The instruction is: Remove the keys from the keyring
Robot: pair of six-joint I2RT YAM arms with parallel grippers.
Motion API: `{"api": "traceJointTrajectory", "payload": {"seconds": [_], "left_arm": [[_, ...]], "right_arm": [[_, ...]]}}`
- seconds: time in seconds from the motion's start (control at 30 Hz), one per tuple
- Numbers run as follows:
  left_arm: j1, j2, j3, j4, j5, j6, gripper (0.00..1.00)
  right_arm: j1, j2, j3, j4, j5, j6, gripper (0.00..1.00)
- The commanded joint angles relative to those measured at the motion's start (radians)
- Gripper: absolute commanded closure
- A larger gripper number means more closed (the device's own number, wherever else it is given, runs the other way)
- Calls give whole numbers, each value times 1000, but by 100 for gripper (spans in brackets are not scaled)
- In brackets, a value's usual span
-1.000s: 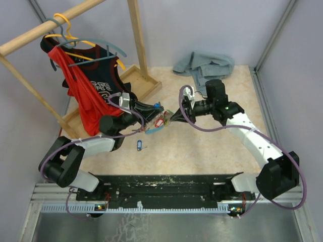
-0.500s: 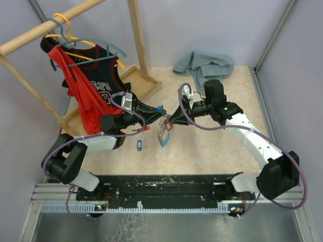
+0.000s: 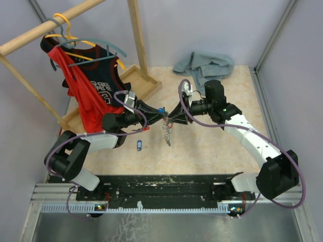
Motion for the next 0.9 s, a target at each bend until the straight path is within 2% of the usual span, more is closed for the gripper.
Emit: {"api": "traceJointTrajectory", "payload": {"seconds": [0.0,0.87], "left_arm": [[4,-12,32,266,9,-13,100],[4,-21,37,266,9,-14,100]], "right_arm": [[8,0,7,42,33,4,71],[42,17,6,31,69,8,71]]}}
